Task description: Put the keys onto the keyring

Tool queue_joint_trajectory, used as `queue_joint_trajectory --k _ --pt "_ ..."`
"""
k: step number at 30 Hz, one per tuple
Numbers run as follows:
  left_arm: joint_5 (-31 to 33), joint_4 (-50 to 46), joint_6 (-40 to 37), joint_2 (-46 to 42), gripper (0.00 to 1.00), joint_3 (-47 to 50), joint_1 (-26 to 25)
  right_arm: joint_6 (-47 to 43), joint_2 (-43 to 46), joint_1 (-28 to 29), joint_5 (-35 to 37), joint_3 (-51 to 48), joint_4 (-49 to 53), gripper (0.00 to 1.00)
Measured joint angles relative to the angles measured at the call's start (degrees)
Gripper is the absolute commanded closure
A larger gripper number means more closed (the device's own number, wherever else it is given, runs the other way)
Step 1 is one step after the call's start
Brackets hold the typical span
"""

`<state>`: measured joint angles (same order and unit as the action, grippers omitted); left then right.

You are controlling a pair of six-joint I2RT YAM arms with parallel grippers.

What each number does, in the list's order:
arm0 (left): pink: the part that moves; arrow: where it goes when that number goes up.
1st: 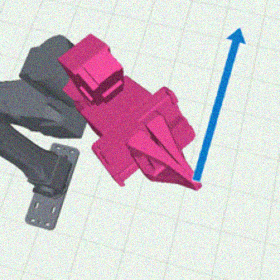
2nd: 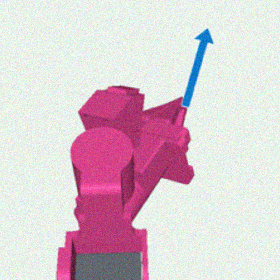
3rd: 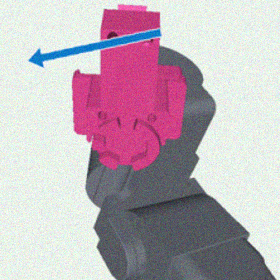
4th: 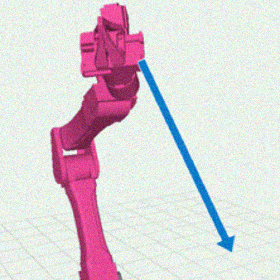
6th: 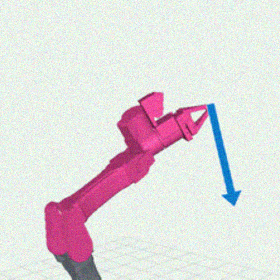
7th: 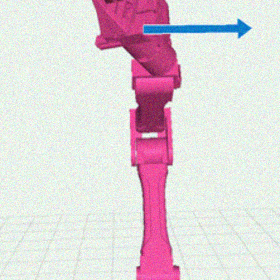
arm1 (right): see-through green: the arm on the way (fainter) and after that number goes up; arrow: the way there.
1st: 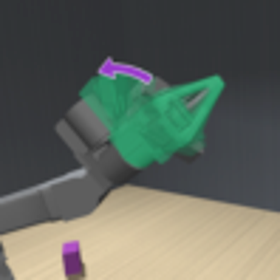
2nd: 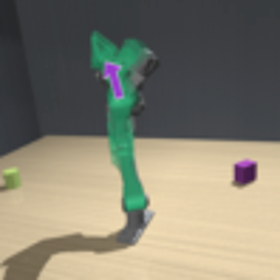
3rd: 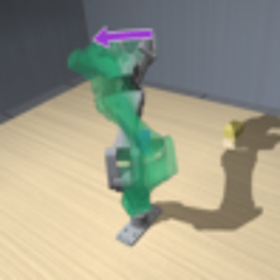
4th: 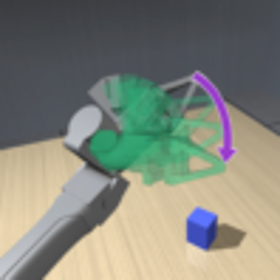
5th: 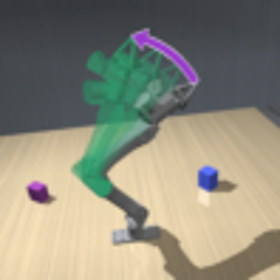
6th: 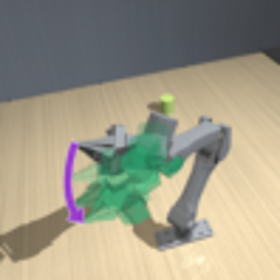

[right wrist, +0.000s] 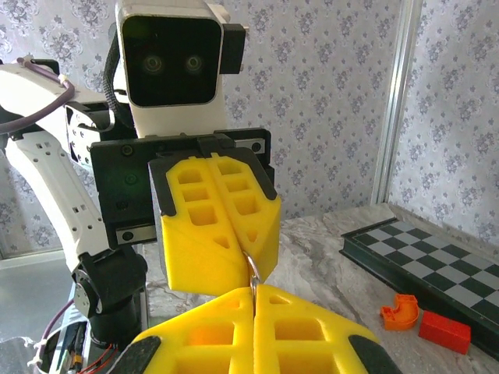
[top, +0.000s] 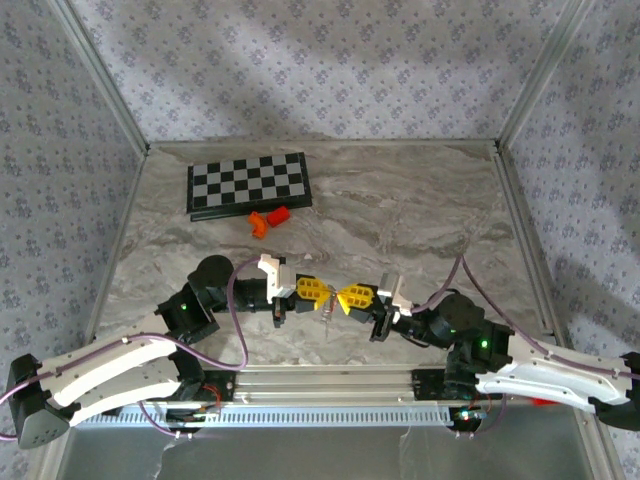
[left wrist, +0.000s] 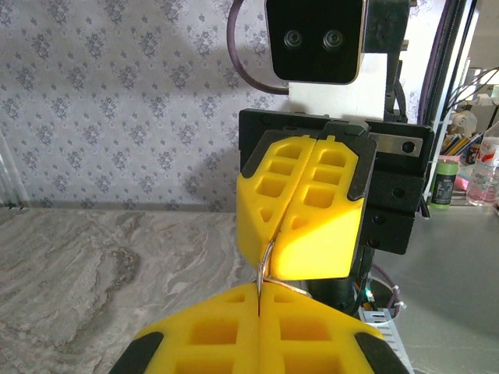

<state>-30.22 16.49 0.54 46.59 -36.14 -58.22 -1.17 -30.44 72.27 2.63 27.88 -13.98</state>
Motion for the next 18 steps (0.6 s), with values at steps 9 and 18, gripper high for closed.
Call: queue_joint_trajectory --k 9,18 --pt "-0.02 -0.09 0.00 -0.11 1.00 0.00 0.00 -0.44 1.05 0.04 0.22 0.00 0.00 1.00" --pt "0.00 -0.42 0.00 -0.11 1.00 0.00 0.00 -0.85 0.63 0.15 0.44 0.00 -0.02 1.00"
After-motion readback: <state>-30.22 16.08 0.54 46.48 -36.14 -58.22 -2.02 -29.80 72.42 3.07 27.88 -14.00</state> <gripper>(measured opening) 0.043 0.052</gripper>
